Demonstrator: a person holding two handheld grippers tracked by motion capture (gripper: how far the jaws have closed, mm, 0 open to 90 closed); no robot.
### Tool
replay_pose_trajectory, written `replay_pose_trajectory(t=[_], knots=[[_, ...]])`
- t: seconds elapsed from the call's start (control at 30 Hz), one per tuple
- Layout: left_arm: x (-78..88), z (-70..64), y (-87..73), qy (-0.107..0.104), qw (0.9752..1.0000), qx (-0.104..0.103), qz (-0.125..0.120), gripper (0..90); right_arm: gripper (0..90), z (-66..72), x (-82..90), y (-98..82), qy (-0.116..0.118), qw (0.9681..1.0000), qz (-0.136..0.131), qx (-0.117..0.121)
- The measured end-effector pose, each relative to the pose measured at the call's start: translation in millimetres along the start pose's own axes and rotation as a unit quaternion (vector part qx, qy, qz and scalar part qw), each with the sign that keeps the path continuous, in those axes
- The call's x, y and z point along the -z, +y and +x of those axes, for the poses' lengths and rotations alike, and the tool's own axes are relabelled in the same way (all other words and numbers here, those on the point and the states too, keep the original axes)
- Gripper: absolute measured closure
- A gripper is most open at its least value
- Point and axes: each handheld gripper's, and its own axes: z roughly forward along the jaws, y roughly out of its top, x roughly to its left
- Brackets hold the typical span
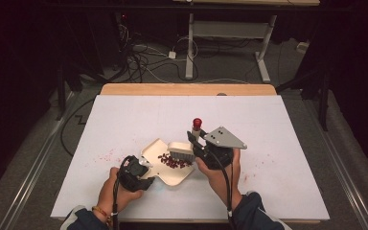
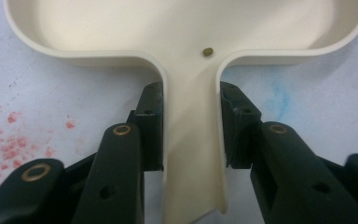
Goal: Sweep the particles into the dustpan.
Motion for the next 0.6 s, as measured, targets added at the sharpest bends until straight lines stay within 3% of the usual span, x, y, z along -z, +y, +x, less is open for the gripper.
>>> replay_pose_trajectory(t=[0.1, 0.23, 0.37, 0.47, 0.6], knots=[[-0.1, 0.7, 0.1, -0.003, 1.0000, 0.001, 0.000, 63.9, 70.0, -0.8, -0.6, 2.1, 0.003, 1.0000, -0.005, 0.006], [-0.5, 1.0, 0.0, -0.005, 1.0000, 0.002, -0.002, 64.0, 70.0, -8.6, 2.3, 10.3, 0.020, 0.9996, -0.017, -0.010], [-0.5, 1.1, -0.2, -0.004, 1.0000, 0.002, -0.003, 64.0, 70.0, -17.1, 5.3, 18.0, -0.020, 0.9991, -0.037, 0.005], [-0.2, 1.1, -0.1, -0.005, 1.0000, 0.001, -0.002, 64.0, 70.0, -24.0, -2.2, 13.8, -0.053, 0.9980, -0.031, 0.017], [0.2, 3.1, -1.1, -0.012, 0.9999, 0.003, -0.001, 64.0, 70.0, -28.8, -20.6, 3.0, -0.064, 0.9977, -0.016, 0.012]])
